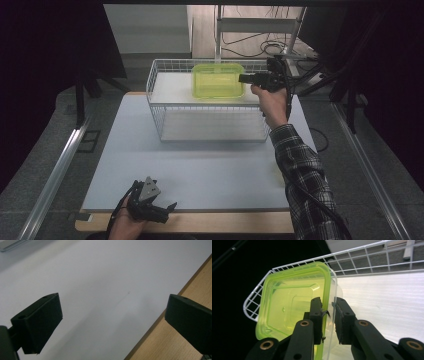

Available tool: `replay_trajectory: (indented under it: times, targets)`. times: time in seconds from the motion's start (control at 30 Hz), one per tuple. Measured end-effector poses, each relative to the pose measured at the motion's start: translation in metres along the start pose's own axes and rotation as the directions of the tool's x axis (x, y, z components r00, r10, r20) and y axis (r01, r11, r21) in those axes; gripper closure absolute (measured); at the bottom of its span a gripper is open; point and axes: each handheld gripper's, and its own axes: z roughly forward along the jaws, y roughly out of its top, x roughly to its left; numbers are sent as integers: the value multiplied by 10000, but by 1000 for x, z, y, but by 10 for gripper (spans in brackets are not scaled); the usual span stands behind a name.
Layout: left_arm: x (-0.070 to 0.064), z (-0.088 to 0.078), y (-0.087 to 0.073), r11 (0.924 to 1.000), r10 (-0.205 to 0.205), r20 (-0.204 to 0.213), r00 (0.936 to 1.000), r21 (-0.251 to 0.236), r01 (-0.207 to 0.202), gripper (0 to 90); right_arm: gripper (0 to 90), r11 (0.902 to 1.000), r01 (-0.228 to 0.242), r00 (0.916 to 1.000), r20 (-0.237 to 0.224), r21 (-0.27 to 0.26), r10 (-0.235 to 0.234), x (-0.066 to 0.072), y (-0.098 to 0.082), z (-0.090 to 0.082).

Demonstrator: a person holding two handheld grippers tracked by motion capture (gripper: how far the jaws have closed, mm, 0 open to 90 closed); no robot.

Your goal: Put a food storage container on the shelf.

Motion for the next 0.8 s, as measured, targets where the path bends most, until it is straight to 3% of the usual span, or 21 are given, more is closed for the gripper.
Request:
replay_trajectory:
  times: [0.47,0.63,0.8]
  targets:
    - [0,0,0,9999,87,12,10000,87,-87,10,695,9987,494,9959,755,84,-499,-3,2,10]
    - [0,0,0,9999,69,14,10000,86,-70,10,644,9993,378,9970,670,71,-381,-7,0,14]
    - [0,0,0,9999,71,17,10000,94,-71,10,595,9981,617,9935,962,-10,-613,-7,0,15]
